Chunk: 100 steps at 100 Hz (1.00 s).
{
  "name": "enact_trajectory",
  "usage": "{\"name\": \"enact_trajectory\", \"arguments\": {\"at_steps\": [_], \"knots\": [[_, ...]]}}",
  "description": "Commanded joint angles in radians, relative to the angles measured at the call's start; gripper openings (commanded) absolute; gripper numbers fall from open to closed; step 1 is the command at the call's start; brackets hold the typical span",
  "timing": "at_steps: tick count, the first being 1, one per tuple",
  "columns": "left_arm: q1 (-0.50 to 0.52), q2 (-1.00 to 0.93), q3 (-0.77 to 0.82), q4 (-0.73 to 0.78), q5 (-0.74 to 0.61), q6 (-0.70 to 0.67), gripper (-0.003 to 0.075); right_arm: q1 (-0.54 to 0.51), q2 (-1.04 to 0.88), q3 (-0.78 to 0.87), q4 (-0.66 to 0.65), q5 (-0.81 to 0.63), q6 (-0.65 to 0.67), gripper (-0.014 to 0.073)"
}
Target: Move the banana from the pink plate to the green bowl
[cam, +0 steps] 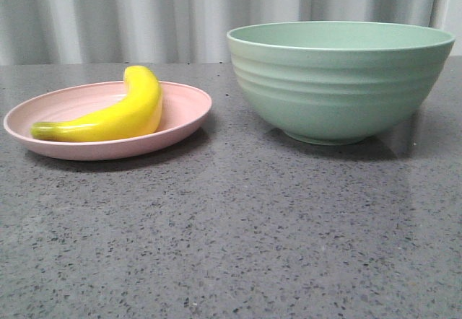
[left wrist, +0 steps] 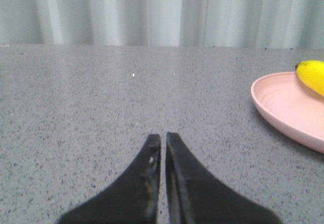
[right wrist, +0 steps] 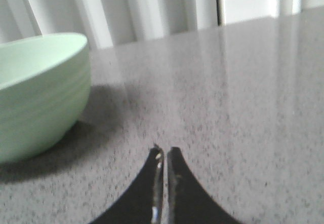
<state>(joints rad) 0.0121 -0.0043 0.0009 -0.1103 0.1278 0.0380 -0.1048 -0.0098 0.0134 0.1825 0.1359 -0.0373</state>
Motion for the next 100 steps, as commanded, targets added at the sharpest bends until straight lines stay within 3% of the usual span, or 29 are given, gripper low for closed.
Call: {"name": "enact_trajectory", "arguments": {"at_steps": [1, 70, 100], "knots": [[-0.003, -0.032, 0.026, -0.012, -0.117, -0.002, -0.0019, -0.007, -0.019, 0.026, 0.008, -0.136, -0.005, -0.0080], [-0.003, -0.032, 0.009, -0.012, -0.128, -0.002, -0.0019, -0.007, -0.019, -0.005, 0.001, -0.081, -0.006, -0.0079], [-0.003, -0.029, -0.070, -0.012, -0.081, -0.002, -0.0019, -0.007, -0.017, -0.059, -0.022, -0.034, -0.006, -0.0080]]}}
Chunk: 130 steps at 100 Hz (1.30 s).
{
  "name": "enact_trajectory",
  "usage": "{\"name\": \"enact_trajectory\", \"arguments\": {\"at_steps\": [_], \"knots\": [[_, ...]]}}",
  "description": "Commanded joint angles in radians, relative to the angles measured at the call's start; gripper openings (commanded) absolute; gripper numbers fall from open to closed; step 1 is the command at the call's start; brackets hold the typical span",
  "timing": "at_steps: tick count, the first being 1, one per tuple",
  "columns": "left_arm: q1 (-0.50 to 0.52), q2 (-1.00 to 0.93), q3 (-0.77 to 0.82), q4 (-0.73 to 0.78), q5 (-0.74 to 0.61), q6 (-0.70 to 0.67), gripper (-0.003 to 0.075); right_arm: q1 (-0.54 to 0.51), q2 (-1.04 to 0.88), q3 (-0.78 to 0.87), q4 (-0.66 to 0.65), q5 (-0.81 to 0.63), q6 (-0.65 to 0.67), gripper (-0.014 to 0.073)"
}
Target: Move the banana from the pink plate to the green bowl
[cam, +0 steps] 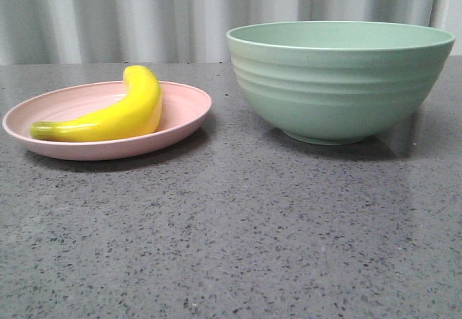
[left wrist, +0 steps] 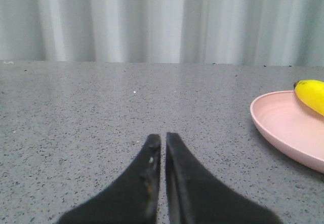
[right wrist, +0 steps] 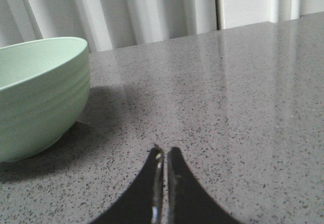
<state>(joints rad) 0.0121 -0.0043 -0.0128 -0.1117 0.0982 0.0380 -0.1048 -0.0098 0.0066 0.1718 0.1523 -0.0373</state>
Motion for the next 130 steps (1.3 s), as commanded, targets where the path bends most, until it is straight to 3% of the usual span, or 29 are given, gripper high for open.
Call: {"name": "enact_trajectory", "arguments": {"at_steps": [1, 27, 60, 102, 112, 124, 130], "knots": [[-0.003, -0.026, -0.062, -0.011, -0.049, -0.002, -0.0019, -0.007, -0.015, -0.056, -0.011, -0.048, -0.006, -0.0079], [-0.003, 0.066, -0.163, -0.011, -0.032, -0.002, -0.0019, -0.007, 0.101, -0.180, -0.011, 0.066, -0.006, -0.0079], [-0.003, 0.260, -0.306, -0.007, -0.032, -0.002, -0.0019, -0.007, 0.305, -0.340, -0.012, 0.096, -0.008, -0.0079], [-0.003, 0.324, -0.331, -0.013, -0.092, -0.002, -0.0010, -0.007, 0.328, -0.358, -0.012, 0.103, -0.008, -0.0079], [-0.003, 0.324, -0.331, -0.016, -0.092, -0.002, 0.0083, -0.007, 0.328, -0.358, -0.012, 0.119, -0.008, -0.0079], [-0.003, 0.325, -0.331, -0.040, -0.092, -0.002, 0.0334, -0.007, 0.328, -0.352, -0.012, 0.124, -0.008, -0.0079], [-0.003, 0.334, -0.331, -0.050, -0.090, -0.002, 0.0421, -0.007, 0.328, -0.350, -0.012, 0.124, -0.008, -0.0079]]}}
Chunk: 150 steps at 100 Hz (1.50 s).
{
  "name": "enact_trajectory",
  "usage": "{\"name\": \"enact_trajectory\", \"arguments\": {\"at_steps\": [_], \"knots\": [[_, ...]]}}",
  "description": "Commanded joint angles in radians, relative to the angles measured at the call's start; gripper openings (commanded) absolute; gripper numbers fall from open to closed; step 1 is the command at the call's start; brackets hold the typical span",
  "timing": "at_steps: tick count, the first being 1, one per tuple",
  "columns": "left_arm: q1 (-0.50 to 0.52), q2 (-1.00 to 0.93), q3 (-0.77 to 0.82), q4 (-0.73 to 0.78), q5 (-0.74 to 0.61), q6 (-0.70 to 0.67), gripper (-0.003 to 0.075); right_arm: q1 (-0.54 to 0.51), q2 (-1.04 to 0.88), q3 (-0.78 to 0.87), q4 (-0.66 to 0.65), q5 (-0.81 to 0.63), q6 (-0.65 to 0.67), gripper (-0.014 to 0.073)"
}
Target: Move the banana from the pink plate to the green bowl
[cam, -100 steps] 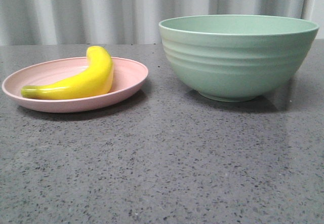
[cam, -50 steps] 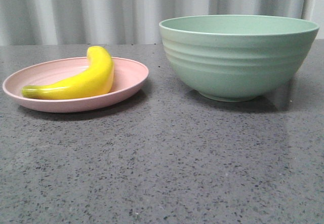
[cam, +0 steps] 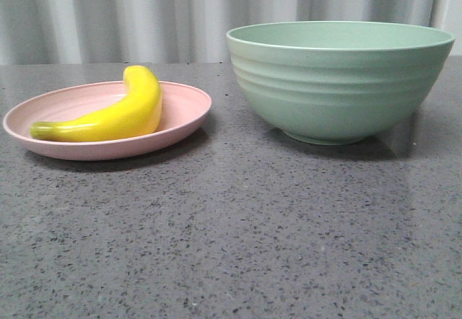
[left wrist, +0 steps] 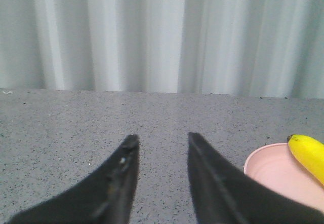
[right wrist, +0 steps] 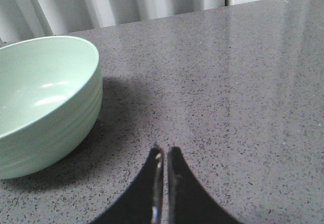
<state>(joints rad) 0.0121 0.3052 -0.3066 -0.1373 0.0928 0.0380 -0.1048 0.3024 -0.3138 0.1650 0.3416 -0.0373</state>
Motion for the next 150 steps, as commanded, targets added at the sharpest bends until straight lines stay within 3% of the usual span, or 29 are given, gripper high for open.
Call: {"name": "enact_trajectory", "arguments": {"at_steps": [1, 17, 50, 88, 107, 150], "knots": [[-0.003, 0.028, -0.037, -0.024, -0.085, -0.002, 0.0435, -0.007, 0.015, -0.029, -0.005, -0.066, -0.008, -0.0079], [-0.003, 0.102, -0.081, -0.024, -0.030, -0.002, 0.0432, -0.007, 0.015, -0.029, -0.005, -0.064, -0.008, -0.0079], [-0.019, 0.401, -0.345, -0.053, 0.191, -0.002, 0.0422, -0.007, 0.015, -0.029, -0.005, -0.064, -0.008, -0.0080], [-0.286, 0.703, -0.541, -0.053, 0.204, -0.002, 0.0422, -0.007, 0.015, -0.029, -0.005, -0.064, -0.008, -0.0079], [-0.423, 0.828, -0.621, -0.057, 0.304, -0.002, 0.0422, -0.007, 0.015, -0.029, -0.005, -0.064, -0.008, -0.0079], [-0.564, 1.044, -0.734, -0.187, 0.375, -0.002, 0.0422, -0.007, 0.015, -0.029, -0.005, -0.064, -0.008, -0.0079]]}}
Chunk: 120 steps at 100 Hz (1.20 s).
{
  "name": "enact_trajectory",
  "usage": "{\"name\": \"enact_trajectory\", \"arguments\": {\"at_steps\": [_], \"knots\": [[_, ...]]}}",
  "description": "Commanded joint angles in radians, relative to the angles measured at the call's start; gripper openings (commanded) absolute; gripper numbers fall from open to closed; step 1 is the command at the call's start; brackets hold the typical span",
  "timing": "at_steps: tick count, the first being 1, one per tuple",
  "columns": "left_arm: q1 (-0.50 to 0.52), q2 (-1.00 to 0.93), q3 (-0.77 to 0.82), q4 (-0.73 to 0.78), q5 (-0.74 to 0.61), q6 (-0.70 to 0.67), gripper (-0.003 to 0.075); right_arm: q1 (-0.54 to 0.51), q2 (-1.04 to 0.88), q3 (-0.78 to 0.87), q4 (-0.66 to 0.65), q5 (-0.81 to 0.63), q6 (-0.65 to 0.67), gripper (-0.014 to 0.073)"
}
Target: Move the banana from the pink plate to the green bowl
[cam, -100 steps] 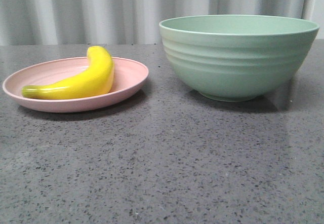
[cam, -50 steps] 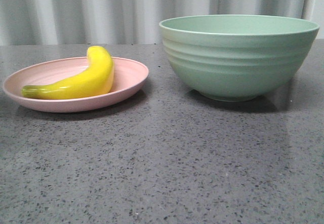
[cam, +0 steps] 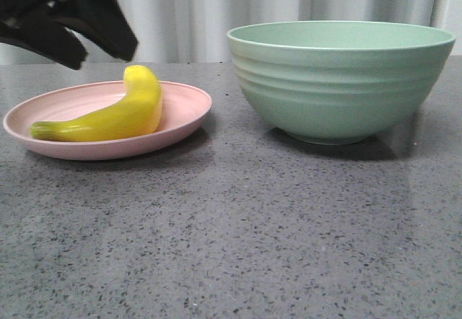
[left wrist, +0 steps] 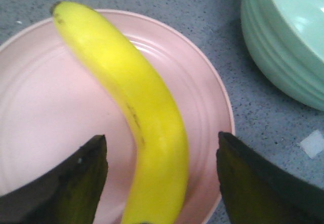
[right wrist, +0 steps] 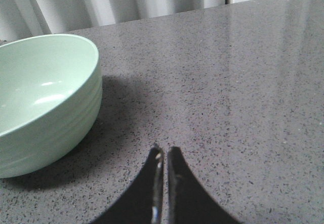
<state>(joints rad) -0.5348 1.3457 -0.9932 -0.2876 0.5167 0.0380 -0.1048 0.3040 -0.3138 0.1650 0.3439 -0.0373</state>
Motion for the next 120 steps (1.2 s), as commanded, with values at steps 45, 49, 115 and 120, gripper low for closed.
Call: {"name": "enact_trajectory", "arguments": {"at_steps": [45, 49, 115, 120], "knots": [[-0.020, 0.126, -0.072, -0.087, -0.034, -0.008, 0.0422, -0.007, 0.014, -0.029, -0.005, -0.067, -0.008, -0.0079], [-0.020, 0.131, -0.072, -0.087, -0.034, -0.008, 0.0422, -0.007, 0.014, -0.029, -0.005, -0.067, -0.008, -0.0079], [-0.020, 0.147, -0.072, -0.080, -0.013, -0.008, -0.0017, -0.007, 0.014, -0.029, -0.005, -0.067, -0.008, -0.0079], [-0.020, 0.147, -0.075, -0.080, -0.013, -0.008, -0.0019, -0.007, 0.014, -0.029, -0.005, -0.067, -0.008, -0.0079]]}}
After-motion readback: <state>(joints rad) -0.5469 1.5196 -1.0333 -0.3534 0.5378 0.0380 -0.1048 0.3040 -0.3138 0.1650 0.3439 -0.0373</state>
